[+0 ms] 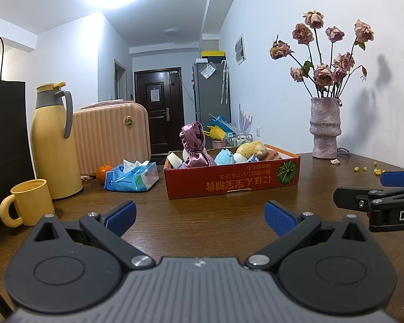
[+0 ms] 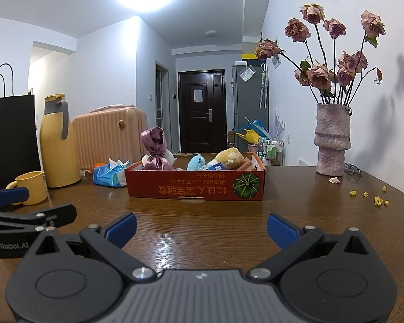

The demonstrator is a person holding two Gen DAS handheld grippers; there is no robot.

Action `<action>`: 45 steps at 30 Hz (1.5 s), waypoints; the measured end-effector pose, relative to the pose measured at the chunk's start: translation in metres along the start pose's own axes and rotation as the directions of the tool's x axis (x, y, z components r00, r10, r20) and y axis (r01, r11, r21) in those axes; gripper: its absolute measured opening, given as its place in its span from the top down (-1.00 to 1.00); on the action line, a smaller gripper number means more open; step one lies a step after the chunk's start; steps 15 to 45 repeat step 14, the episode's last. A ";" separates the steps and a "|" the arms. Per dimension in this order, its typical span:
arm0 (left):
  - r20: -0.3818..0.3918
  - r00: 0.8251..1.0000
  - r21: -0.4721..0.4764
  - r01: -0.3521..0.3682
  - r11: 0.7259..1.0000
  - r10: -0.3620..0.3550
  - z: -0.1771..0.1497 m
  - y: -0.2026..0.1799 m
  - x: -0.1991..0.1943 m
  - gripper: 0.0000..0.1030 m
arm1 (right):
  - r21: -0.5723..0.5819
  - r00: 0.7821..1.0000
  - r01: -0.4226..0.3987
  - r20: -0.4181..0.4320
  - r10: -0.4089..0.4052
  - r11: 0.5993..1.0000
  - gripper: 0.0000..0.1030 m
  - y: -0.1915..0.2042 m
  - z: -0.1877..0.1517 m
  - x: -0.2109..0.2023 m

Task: Organize soft objects

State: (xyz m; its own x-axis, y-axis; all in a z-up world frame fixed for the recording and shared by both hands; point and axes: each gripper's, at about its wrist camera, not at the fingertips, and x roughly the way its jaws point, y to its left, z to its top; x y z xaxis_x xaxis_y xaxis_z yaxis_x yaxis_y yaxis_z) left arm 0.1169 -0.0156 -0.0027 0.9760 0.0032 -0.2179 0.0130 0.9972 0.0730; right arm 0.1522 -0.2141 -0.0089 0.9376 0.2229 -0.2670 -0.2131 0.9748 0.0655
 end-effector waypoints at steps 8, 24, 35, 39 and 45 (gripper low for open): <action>0.005 1.000 0.004 0.007 1.000 -0.007 0.000 -0.003 -0.003 -1.00 | -0.001 1.000 0.001 -0.001 -0.001 1.000 -1.00 0.000 0.000 0.000; 0.003 1.000 -0.010 0.025 1.000 -0.025 0.002 0.002 0.001 -1.00 | -0.006 1.000 0.005 -0.009 -0.005 1.000 -1.00 0.001 -0.001 0.003; 0.003 1.000 -0.010 0.025 1.000 -0.025 0.002 0.002 0.001 -1.00 | -0.006 1.000 0.005 -0.009 -0.005 1.000 -1.00 0.001 -0.001 0.003; 0.003 1.000 -0.010 0.025 1.000 -0.025 0.002 0.002 0.001 -1.00 | -0.006 1.000 0.005 -0.009 -0.005 1.000 -1.00 0.001 -0.001 0.003; 0.003 1.000 -0.010 0.025 1.000 -0.025 0.002 0.002 0.001 -1.00 | -0.006 1.000 0.005 -0.009 -0.005 1.000 -1.00 0.001 -0.001 0.003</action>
